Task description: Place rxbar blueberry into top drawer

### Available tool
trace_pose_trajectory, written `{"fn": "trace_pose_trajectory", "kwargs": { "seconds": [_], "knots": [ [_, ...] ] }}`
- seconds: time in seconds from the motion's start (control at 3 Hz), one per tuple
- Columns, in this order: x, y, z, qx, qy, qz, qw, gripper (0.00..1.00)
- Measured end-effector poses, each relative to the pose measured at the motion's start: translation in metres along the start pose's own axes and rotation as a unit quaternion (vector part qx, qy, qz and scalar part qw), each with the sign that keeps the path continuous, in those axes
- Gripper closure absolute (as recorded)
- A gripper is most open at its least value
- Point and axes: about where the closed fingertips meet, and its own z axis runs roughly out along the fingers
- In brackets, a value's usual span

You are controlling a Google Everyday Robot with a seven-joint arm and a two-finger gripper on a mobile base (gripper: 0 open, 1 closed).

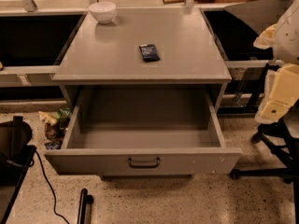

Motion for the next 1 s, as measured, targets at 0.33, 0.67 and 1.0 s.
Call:
{"fn": "trace_pose_trajectory", "kwargs": {
  "seconds": [0.33,0.67,1.0],
  "knots": [
    [0.0,0.0,0.0,0.0,0.0,0.0,1.0,0.0],
    [-0.003,-0.01,0.001,0.007,-0.009,0.007,0.9999,0.0],
    [-0.013,-0.051,0.015,0.019,-0.059,0.045,0.997,0.0]
  ]
}}
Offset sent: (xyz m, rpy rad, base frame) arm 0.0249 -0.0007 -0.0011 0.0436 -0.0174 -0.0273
